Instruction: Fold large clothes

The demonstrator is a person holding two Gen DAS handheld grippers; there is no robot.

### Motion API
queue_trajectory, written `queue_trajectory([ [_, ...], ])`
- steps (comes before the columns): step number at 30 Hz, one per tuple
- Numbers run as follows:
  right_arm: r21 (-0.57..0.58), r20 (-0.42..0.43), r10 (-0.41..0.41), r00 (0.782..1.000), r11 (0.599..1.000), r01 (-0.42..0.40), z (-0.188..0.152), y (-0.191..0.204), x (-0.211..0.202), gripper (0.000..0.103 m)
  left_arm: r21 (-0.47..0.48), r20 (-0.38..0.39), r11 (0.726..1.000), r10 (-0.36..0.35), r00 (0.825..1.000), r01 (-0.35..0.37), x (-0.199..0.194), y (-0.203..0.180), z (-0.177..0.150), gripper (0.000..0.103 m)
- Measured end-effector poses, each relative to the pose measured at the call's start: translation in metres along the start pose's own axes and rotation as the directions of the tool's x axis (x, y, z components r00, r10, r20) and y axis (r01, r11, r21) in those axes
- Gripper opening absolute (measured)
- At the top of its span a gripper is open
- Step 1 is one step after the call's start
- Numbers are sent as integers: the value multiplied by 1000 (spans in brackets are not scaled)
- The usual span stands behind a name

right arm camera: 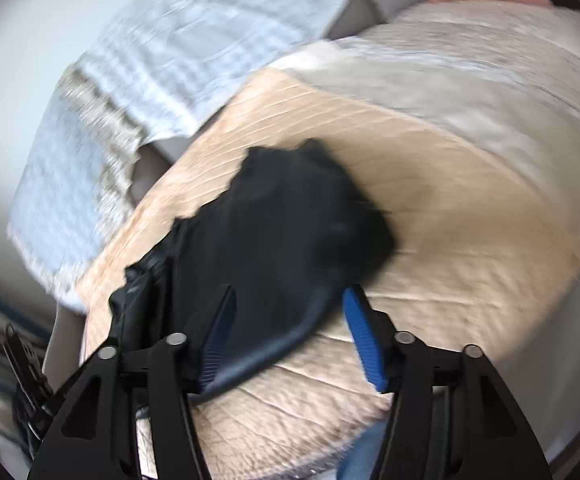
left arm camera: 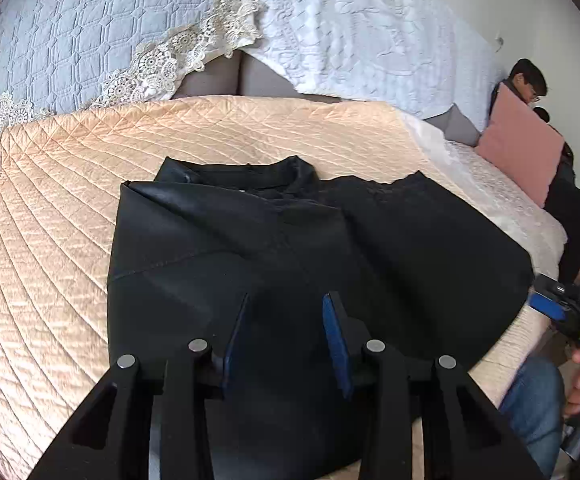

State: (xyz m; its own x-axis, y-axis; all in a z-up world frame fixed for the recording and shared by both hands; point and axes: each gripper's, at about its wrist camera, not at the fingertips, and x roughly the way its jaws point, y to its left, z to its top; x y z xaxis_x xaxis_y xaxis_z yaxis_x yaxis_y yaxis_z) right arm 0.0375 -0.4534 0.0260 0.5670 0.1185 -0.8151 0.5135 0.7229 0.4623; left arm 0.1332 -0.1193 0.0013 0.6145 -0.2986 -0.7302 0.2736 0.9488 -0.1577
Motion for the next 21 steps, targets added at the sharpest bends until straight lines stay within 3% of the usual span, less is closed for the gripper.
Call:
queue_trajectory([
  [3, 106, 5, -15, 1000, 994, 14, 4, -20, 0, 64, -11, -17, 1000, 7, 1000, -7, 11, 3, 1, 38],
  [7, 165, -58, 21, 998, 986, -11, 17, -31, 26, 64, -19, -23, 1000, 16, 1000, -16, 18, 2, -2, 39],
  [15, 246, 13, 40, 999, 968, -42, 22, -36, 43, 65, -43, -33, 999, 12, 999, -13, 22, 3, -3, 41],
  [16, 244, 18, 38, 999, 969, -41, 21, -36, 42, 63, -41, -33, 999, 15, 999, -16, 22, 3, -3, 41],
  [18, 257, 21, 29, 999, 966, -33, 23, -39, 41, 46, -37, -34, 999, 23, 999, -24, 22, 2, -4, 41],
  [21, 280, 15, 27, 1000, 959, -30, 27, -42, 44, 45, -32, -43, 999, 38, 998, -39, 24, 1, -2, 41],
])
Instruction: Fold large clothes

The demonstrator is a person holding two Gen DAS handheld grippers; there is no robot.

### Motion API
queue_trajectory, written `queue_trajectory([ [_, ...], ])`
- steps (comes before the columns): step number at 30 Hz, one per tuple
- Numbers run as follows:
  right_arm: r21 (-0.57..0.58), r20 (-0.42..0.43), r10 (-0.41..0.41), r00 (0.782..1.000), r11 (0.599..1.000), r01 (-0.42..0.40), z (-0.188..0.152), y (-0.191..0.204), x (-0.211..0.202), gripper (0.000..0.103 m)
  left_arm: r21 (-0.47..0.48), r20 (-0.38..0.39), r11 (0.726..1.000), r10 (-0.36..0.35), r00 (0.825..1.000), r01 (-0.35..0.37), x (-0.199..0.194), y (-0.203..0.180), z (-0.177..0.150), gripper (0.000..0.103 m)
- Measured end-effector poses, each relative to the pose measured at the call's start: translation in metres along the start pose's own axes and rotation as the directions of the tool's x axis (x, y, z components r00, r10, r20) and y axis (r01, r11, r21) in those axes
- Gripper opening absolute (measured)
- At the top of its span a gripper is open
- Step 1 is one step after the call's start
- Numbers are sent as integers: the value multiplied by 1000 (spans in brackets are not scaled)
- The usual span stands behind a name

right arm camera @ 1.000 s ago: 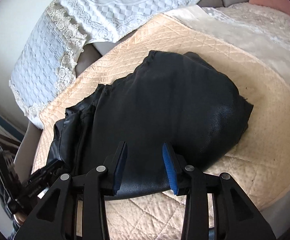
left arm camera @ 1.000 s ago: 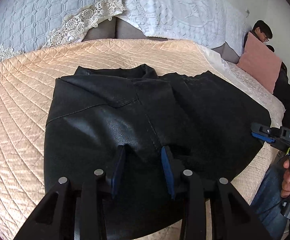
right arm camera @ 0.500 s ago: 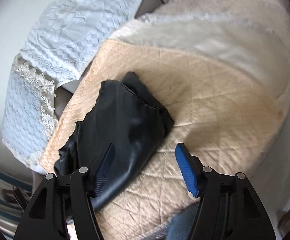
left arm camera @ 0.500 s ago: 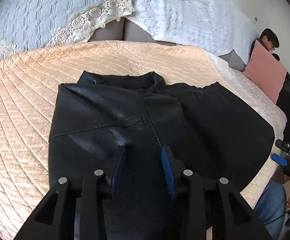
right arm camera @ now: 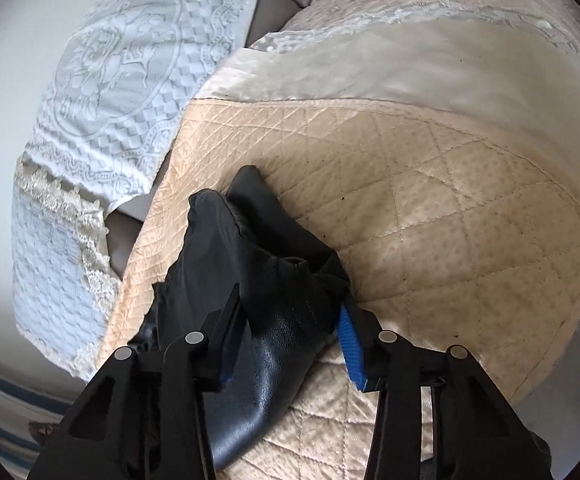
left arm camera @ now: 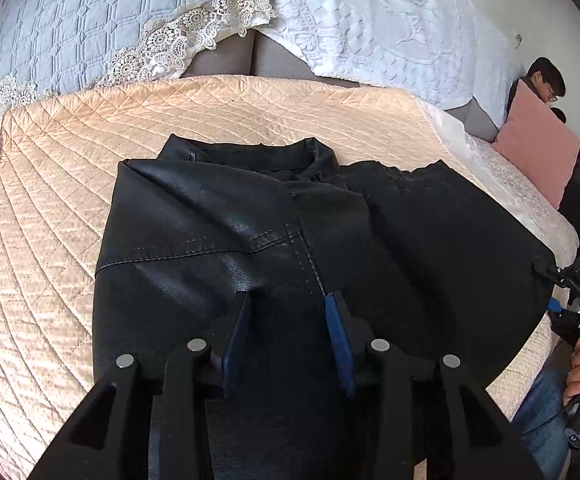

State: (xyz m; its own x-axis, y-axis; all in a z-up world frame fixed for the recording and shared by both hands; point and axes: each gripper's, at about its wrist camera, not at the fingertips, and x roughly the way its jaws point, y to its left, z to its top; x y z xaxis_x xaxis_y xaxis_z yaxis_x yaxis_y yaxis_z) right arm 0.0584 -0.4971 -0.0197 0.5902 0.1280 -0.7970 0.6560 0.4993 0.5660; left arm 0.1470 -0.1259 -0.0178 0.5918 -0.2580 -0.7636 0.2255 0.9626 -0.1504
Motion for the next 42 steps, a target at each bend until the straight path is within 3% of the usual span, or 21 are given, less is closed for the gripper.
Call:
queue_trajectory([
  [7, -30, 3, -40, 999, 999, 40, 3, 10, 9, 48, 10, -6, 1000, 24, 1000, -24, 4, -4, 2, 43],
  [8, -47, 2, -50, 999, 998, 50, 4, 12, 9, 44, 11, -6, 1000, 25, 1000, -25, 4, -4, 2, 43],
  [9, -55, 0, -55, 999, 997, 55, 4, 14, 8, 32, 11, -7, 1000, 25, 1000, -25, 4, -4, 2, 43],
  [11, -73, -7, -35, 999, 997, 34, 5, 19, 5, 24, 13, -7, 1000, 24, 1000, -24, 5, -3, 2, 43],
  [18, -241, 21, 64, 998, 969, -57, -1, 77, -23, 19, 15, -10, 1000, 17, 1000, -16, 4, -2, 3, 43],
  [23, -423, -37, 174, 984, 889, -173, -29, 154, -35, 19, -33, -5, 999, -7, 1000, 7, -13, 13, 9, 43],
  [28, -577, -175, 244, 954, 759, -300, -90, 228, -22, 18, -104, 63, 994, 35, 997, -28, -50, 54, 3, 43],
  [32, -645, -335, 207, 919, 661, -384, -155, 255, 11, 18, -183, 83, 981, 82, 993, -66, -72, 95, -11, 43],
  [36, -659, -505, 87, 859, 604, -449, -224, 247, 61, 18, -247, 75, 965, 112, 991, -90, -83, 126, -27, 43],
  [38, -694, -507, 30, 861, 579, -429, -245, 238, 76, 18, -272, 60, 957, 118, 991, -97, -83, 137, -36, 42],
  [42, -694, -505, 53, 862, 568, -442, -241, 237, 75, 21, -300, 40, 951, 96, 995, -80, -80, 147, -47, 42],
])
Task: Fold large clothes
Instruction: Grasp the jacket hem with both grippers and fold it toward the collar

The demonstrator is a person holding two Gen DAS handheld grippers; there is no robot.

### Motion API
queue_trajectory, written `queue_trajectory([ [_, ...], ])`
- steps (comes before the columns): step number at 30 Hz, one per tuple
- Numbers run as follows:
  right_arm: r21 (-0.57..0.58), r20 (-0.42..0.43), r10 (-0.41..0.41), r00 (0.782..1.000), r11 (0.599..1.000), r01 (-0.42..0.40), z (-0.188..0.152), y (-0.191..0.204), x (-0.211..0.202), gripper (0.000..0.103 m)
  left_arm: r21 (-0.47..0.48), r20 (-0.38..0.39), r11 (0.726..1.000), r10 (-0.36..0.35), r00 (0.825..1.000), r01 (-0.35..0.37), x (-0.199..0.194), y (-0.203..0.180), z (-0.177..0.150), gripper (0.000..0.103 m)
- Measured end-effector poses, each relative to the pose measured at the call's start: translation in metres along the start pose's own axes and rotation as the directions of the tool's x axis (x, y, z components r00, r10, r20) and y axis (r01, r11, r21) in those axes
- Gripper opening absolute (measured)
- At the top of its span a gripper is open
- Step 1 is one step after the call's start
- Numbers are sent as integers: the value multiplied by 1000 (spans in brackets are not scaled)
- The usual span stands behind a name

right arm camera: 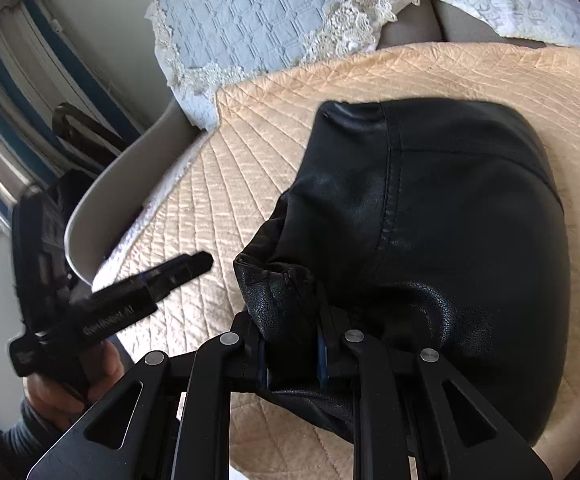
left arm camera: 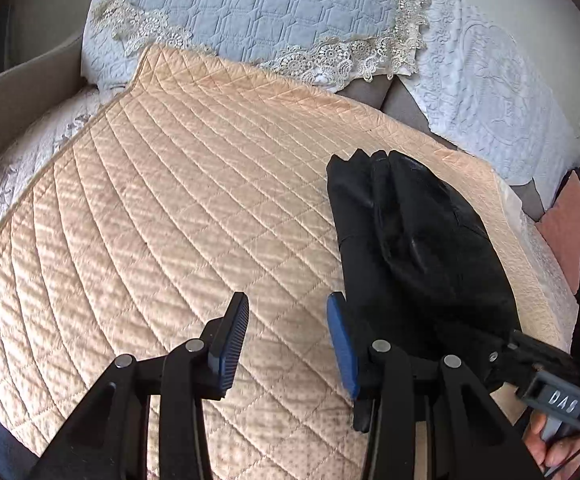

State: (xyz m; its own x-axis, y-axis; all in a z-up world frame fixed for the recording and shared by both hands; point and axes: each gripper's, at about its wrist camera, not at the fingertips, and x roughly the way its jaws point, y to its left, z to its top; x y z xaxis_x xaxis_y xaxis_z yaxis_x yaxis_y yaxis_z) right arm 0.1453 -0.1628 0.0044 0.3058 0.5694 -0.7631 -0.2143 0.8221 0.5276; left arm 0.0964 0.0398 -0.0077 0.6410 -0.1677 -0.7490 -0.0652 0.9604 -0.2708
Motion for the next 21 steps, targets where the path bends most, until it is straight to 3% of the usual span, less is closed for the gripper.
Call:
queue_trajectory([
  [4, -30, 8, 9, 1000, 999, -9, -2, 4, -8, 31, 10, 4, 1000, -28, 1000, 28, -3, -4, -2, 42],
  [6, -54, 7, 47, 999, 997, -47, -7, 10, -14, 52, 16, 14, 999, -43, 999, 43, -8, -9, 0, 42],
  [7, -71, 3, 75, 997, 995, -75, -9, 14, -19, 54, 19, 21, 999, -51, 998, 51, -11, -10, 2, 42],
  [10, -91, 15, 122, 992, 989, -120, -9, 15, -41, 55, 28, 39, 996, -89, 995, 88, -21, -17, 9, 42],
  [13, -72, 88, 133, 987, 989, -127, -2, 7, -68, 55, 42, 47, 988, -149, 988, 147, -31, -31, 17, 43],
  [16, 3, 174, 60, 983, 998, -61, 3, -20, -95, 55, 65, 36, 974, -221, 975, 218, -34, -51, 21, 48],
  [20, 85, 179, -12, 984, 996, -3, 4, -47, -101, 53, 137, -13, 954, -266, 964, 265, -16, -81, 16, 51],
  [21, 94, 178, -22, 984, 996, 5, 3, -50, -100, 47, 156, -31, 956, -248, 968, 250, -6, -84, 11, 36],
])
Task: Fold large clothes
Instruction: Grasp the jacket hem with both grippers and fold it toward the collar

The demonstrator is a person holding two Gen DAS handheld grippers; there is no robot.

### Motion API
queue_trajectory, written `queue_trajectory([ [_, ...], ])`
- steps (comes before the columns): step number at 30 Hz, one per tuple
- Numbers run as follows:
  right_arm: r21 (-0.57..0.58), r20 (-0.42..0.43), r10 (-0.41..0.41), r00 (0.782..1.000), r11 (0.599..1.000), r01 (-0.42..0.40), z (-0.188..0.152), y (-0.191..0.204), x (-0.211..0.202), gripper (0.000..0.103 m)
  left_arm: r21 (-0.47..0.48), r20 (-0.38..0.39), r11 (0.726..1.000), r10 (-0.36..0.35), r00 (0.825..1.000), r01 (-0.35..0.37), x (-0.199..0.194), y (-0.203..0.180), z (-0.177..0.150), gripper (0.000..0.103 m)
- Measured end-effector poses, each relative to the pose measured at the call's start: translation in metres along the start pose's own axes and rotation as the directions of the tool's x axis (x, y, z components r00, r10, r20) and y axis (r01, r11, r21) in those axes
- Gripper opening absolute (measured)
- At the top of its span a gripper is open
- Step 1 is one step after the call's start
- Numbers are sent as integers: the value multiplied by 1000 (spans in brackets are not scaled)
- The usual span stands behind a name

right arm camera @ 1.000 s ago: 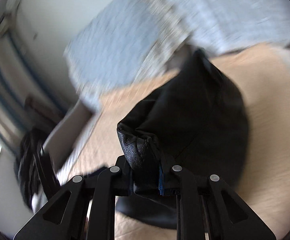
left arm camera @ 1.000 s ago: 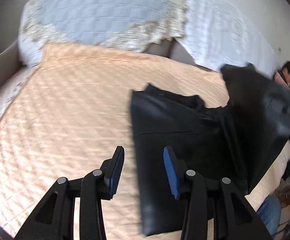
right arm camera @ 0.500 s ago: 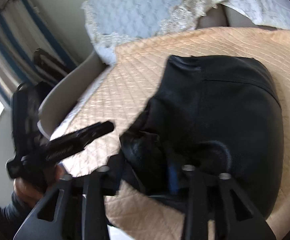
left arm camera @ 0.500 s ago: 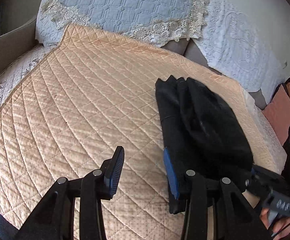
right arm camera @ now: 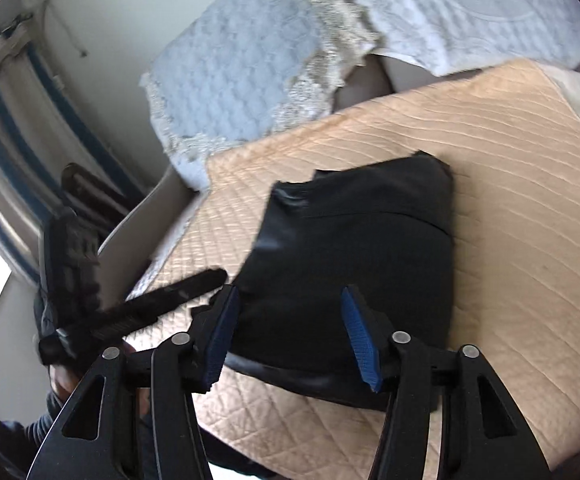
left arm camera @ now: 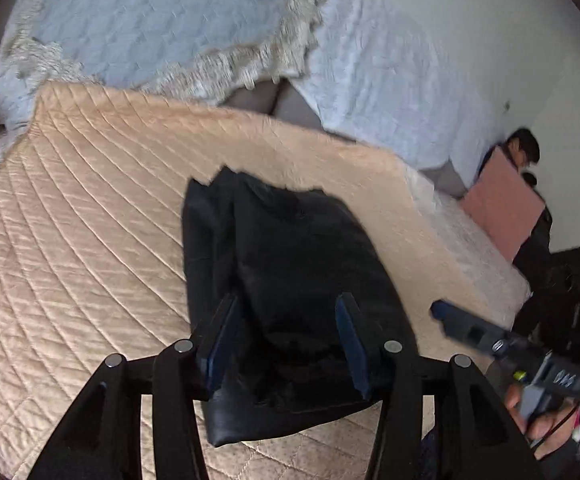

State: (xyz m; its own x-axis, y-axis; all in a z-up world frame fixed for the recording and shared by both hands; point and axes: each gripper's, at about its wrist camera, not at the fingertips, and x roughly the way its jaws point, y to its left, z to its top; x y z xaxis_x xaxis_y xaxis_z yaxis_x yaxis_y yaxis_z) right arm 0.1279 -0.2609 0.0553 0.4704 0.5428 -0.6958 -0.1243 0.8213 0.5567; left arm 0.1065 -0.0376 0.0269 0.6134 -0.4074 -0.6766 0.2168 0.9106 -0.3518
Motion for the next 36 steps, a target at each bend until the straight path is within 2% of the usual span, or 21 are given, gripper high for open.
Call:
queue_trajectory([
  [1, 1, -8, -10, 1000, 1000, 10, -1, -1, 2, 43, 28, -15, 998, 53, 998, -53, 10, 1, -7, 8],
  [2, -2, -12, -18, 1000, 1000, 18, -3, -2, 1, 40, 38, -37, 993, 109, 993, -108, 20, 6, -15, 5],
  [4, -21, -31, -43, 999, 999, 43, -9, -4, 10, 38, -25, -55, 994, 102, 993, -103, 28, 27, -31, 1],
  [7, -79, -109, -109, 988, 992, 101, -20, -5, 35, 38, -31, -32, 993, 115, 993, -116, 23, 30, -37, 1],
  [9, -117, -100, -133, 986, 986, 121, -24, -3, 37, 38, -7, -33, 990, 144, 989, -144, 25, 24, -36, 1],
  [12, -111, -116, -129, 985, 987, 117, -17, -5, 32, 39, 9, -39, 987, 163, 986, -163, 21, 19, -35, 1],
  [15, -109, -61, -124, 990, 987, 117, -9, -5, 15, 39, -14, -40, 985, 170, 985, -171, 7, 18, -26, 1],
  [18, -96, 8, -153, 988, 984, 153, 0, -8, 2, 39, -18, 20, 989, 146, 989, -146, -13, 9, -7, 1],
  [20, -86, 18, -180, 983, 980, 181, 7, -13, 7, 39, -3, 57, 993, 118, 991, -118, -17, -3, 8, 3],
  [23, -53, 20, -203, 979, 978, 204, 10, -22, 20, 38, 49, 86, 995, 84, 993, -88, -3, -27, 30, 14],
  [25, -31, 11, -213, 977, 977, 213, 9, -26, 29, 38, 76, 61, 994, 78, 995, -82, 22, -31, 33, 15],
  [26, -22, 1, -208, 978, 978, 208, 7, -28, 36, 38, 81, 30, 990, 110, 993, -112, 37, -29, 30, 15],
  [28, -34, -39, -199, 979, 980, 197, -2, -27, 52, 38, 72, -39, 984, 167, 985, -164, 67, -11, 15, 12],
  [29, -51, -40, -197, 980, 979, 195, -5, -25, 56, 38, 49, -49, 987, 157, 986, -155, 73, 2, 6, 11],
  [31, -94, -30, -206, 978, 975, 202, -11, -20, 59, 38, 25, -18, 989, 143, 990, -143, 66, 12, -2, 10],
  [34, -91, -56, -194, 979, 978, 188, -4, -23, 55, 38, 18, -29, 986, 164, 986, -163, 54, 10, 2, 10],
  [36, -89, -41, -206, 978, 975, 202, 7, -25, 45, 38, 15, -39, 984, 180, 983, -179, 44, 5, 10, 10],
])
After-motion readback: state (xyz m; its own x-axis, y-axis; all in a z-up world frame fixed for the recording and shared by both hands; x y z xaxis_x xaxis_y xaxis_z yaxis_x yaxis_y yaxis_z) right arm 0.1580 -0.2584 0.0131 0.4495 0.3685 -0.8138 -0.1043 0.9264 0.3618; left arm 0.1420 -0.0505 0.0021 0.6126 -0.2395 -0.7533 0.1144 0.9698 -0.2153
